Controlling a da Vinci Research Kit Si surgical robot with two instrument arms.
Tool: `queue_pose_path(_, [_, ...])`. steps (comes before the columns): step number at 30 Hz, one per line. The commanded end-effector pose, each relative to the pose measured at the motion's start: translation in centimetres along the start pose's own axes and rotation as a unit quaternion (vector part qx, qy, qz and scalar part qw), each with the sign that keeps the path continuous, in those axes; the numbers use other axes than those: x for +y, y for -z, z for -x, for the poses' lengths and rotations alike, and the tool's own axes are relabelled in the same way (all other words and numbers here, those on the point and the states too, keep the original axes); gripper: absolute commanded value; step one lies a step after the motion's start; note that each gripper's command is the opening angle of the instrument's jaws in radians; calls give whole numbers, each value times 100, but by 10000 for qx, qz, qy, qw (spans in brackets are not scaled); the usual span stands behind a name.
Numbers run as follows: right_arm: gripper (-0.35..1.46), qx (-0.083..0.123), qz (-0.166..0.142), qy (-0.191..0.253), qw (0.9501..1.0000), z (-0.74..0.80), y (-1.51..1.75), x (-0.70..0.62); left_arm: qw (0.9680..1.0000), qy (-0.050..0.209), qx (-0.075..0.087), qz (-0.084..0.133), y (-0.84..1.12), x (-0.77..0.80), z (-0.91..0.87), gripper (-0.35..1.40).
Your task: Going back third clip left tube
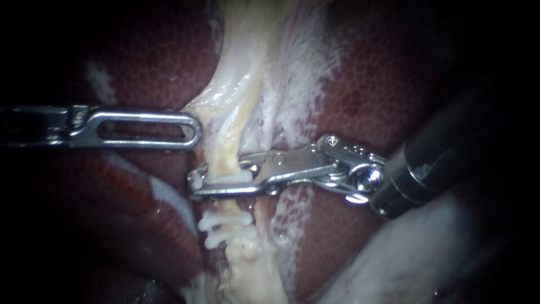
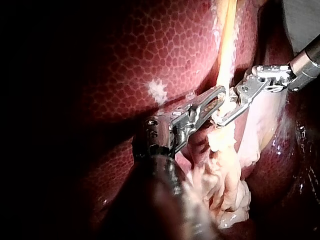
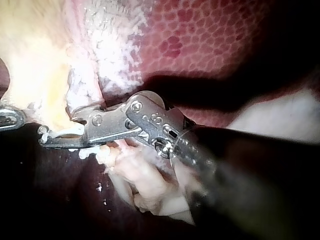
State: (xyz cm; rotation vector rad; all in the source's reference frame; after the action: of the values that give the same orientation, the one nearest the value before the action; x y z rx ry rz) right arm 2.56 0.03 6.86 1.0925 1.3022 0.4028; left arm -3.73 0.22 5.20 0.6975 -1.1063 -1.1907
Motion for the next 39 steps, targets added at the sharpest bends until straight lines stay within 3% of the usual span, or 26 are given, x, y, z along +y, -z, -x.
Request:
queue_pose_path(1, [-35,-1,-2,2,10000,0,0,0,10000,-2,2,-4,0,0,0,-35])
queue_pose_path(13, [-35,-35,-86,2,10000,1,1,-4,10000,-2,2,-3,0,0,0,-35])
queue_pose_path(17, [30,-9,-100,10,9999,0,-6,-11,10000,-2,1,-3,0,0,0,-35])
queue_pose_path(20, [46,-18,-58,366,9993,-2,-14,-12,10000,-2,1,-2,0,-1,0,-35])
queue_pose_path(32, [54,-70,-57,1042,9945,-3,-15,-7,10000,-1,0,0,0,-2,0,-35])
queue_pose_path(39, [60,-50,170,1456,9892,-3,-12,-2,10000,-1,-1,1,0,-3,0,-35])
